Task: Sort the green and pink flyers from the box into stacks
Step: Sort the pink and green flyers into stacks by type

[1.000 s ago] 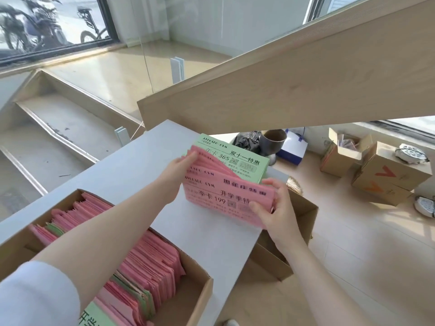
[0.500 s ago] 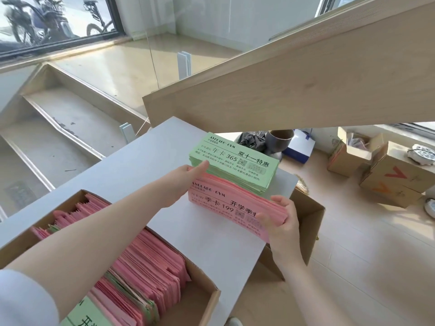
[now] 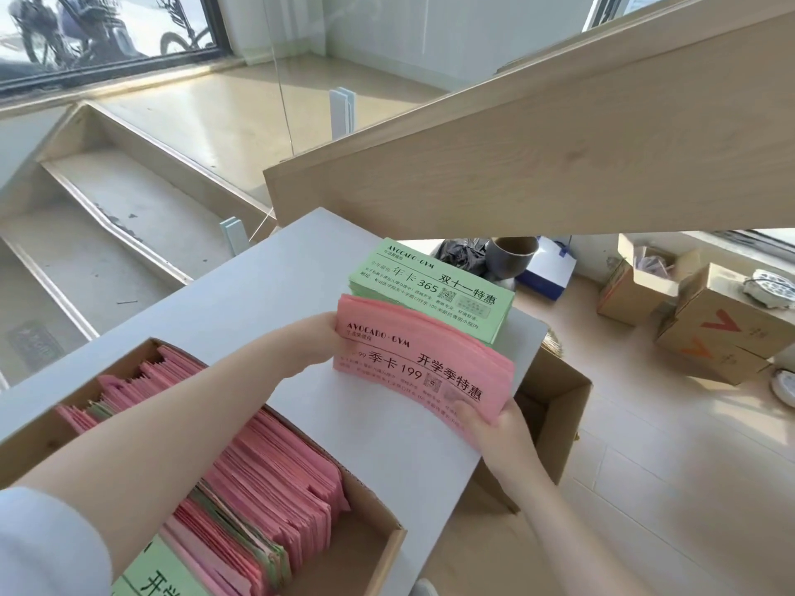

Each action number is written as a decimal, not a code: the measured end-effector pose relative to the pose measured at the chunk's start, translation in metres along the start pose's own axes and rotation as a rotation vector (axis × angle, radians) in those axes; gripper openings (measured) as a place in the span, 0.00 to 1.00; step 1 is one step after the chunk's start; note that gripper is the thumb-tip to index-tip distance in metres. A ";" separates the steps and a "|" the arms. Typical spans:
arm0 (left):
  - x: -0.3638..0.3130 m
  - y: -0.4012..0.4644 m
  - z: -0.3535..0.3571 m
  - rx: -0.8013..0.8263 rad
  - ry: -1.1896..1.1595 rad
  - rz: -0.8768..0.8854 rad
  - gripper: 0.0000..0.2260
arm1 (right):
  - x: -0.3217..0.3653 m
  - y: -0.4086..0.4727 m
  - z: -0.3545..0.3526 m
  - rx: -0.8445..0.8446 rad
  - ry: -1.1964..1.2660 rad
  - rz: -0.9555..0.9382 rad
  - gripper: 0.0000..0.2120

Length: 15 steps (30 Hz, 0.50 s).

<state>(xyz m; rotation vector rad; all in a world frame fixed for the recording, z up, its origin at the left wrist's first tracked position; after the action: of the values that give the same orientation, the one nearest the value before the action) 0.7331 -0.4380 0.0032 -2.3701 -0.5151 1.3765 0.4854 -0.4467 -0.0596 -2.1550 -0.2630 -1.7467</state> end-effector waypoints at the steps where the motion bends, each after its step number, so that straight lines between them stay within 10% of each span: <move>1: -0.001 0.000 0.002 0.004 0.025 -0.027 0.18 | 0.001 0.002 0.002 0.018 -0.011 0.004 0.15; 15: -0.002 0.021 -0.009 -0.227 0.426 -0.193 0.12 | 0.011 0.025 -0.001 0.095 -0.079 0.317 0.07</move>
<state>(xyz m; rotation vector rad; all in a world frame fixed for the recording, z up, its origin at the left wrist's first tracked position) 0.7428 -0.4578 -0.0011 -2.6085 -0.7808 0.7322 0.4958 -0.4715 -0.0524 -2.0687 -0.0198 -1.4465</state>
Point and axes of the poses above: each hand's wrist, its own y-axis towards the middle knuckle, its own z-axis out of the palm, x = y × z, the point moved 1 cm from there along y, towards the middle knuckle, and after that the axes turned 1 degree about -y, right-handed, at the moved point
